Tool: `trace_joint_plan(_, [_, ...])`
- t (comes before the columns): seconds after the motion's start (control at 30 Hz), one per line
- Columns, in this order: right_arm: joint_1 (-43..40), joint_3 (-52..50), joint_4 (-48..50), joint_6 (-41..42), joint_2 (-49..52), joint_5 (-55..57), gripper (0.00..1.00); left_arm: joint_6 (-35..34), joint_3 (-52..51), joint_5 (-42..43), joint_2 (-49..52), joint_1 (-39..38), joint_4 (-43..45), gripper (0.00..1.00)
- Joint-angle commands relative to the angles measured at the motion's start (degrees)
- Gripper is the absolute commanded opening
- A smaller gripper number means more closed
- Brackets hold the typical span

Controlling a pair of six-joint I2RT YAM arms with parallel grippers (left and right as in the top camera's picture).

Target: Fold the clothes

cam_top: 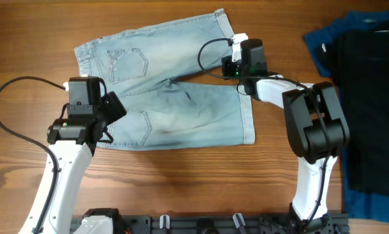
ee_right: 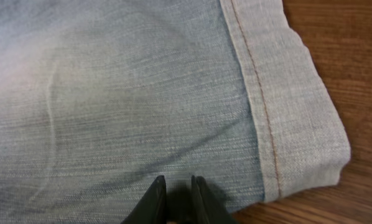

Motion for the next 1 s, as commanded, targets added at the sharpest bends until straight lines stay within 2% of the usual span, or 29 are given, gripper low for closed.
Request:
trace_joint_plan(0.0, [-2.0, -0.7, -7.2, 0.6, 1.4, 4.5, 0.14, 0.7, 0.5, -0.3, 0.3, -0.2, -0.1, 0.73])
trace_joint_plan(0.27, [-6.6, -0.7, -19.2, 0.6, -0.8, 3.7, 0.11, 0.7, 0.1, -0.3, 1.3, -0.2, -1.0, 0.73])
trace_joint_plan(0.53, [-8.7, -0.7, -28.0, 0.6, -15.3, 2.3, 0.10, 0.7, 0.1, -0.3, 5.3, -0.2, -0.3, 0.75])
trace_joint_plan(0.57, [-8.7, -0.7, -29.2, 0.6, -18.0, 2.3, 0.16, 0.7, 0.1, -0.9, 5.7, -0.2, 0.4, 0.77])
trace_joint_plan(0.63, [-8.7, -0.7, -31.6, 0.6, -22.8, 2.3, 0.41, 1.9, 0.1, -2.4, 5.8, 0.1, 2.2, 0.82])
trace_joint_plan(0.7, [-8.7, -0.7, -36.2, 0.5, -30.4, 1.5, 0.70, 4.9, 1.0, -2.3, 5.5, 1.4, 3.6, 0.87])
trace_joint_plan(0.8, [-8.7, -0.7, -44.9, 0.4, -40.1, -3.5, 1.00, 5.1, 4.0, 0.2, 4.6, 3.4, -0.4, 0.88])
trace_joint_plan(0.87, [-8.7, -0.7, -51.0, 0.7, -45.7, -7.7, 1.00, 3.3, 5.6, 3.4, 3.6, 4.6, -5.2, 0.87])
trace_joint_plan(0.97, [-8.7, -0.7, -58.9, 3.2, -50.2, -10.4, 0.99, -4.2, 5.7, 4.9, 2.3, 6.3, -12.7, 0.84])
